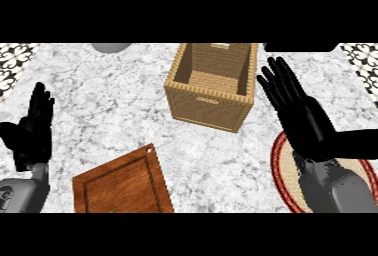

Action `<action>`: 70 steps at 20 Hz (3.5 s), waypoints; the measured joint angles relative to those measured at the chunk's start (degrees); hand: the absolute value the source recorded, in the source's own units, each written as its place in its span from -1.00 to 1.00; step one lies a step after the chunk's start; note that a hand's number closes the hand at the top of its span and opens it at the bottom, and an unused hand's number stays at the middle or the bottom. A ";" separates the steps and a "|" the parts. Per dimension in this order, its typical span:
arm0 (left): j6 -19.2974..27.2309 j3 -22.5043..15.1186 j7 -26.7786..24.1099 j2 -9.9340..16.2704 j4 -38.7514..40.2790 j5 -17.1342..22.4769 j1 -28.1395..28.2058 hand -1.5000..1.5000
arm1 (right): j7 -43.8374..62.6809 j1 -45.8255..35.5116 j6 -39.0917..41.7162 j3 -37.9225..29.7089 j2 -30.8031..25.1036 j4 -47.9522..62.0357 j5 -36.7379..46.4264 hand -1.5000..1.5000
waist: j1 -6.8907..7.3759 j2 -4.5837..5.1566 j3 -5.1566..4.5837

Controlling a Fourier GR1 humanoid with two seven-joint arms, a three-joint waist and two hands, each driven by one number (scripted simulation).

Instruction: Pick the tomato from the placemat and place it in the basket

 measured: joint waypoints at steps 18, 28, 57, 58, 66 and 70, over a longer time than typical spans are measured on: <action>-15.40 -2.12 8.10 2.86 1.55 5.86 -0.52 0.00 | -22.25 15.27 2.77 -4.28 -10.63 -7.60 28.94 -1.00 | -0.24 0.67 0.16; -16.24 -1.10 10.21 3.24 1.60 6.11 -1.67 0.00 | 12.04 13.18 8.96 -7.31 -24.75 -19.89 39.35 -1.00 | -0.78 0.33 -0.23; -19.67 1.98 10.76 0.65 1.50 3.67 -1.31 0.00 | 26.80 25.18 47.89 -46.19 -27.10 -27.71 8.76 -1.00 | -0.34 0.54 0.19; -20.15 2.35 10.79 0.73 1.49 3.84 -1.31 0.00 | 24.03 25.78 48.77 -46.43 -25.29 -27.09 11.33 -1.00 | -0.22 0.57 0.21; -20.47 2.80 11.17 -0.50 1.40 2.12 -1.79 0.00 | 4.86 28.32 43.61 -39.54 -11.76 -23.70 35.60 -1.00 | 0.45 0.76 0.24; -20.94 3.30 11.33 -0.93 1.59 1.51 -2.30 0.00 | -1.30 26.73 37.70 -35.19 -7.63 -18.19 42.85 -1.00 | 0.60 0.77 0.22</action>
